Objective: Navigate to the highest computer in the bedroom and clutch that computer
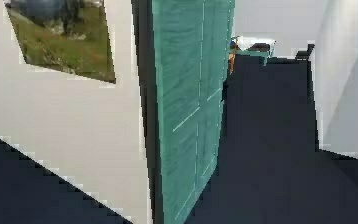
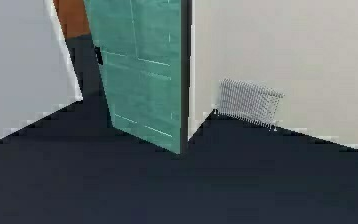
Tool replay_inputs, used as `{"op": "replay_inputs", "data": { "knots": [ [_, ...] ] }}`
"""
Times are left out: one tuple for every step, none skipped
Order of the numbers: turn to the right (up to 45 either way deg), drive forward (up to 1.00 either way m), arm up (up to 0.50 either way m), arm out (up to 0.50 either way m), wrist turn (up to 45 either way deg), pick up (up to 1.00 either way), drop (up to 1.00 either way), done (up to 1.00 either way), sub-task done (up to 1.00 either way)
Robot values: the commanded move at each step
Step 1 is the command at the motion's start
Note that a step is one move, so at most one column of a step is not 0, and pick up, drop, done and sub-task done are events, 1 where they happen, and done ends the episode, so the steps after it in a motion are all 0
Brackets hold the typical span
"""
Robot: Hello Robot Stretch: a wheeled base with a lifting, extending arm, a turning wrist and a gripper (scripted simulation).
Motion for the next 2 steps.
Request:
{"op": "replay_inputs", "data": {
  "knots": [
    [45.0,0.0,0.0,0.0,0.0,0.0,0.0,0.0,0.0],
    [12.0,0.0,0.0,0.0,0.0,0.0,0.0,0.0,0.0]
  ]
}}
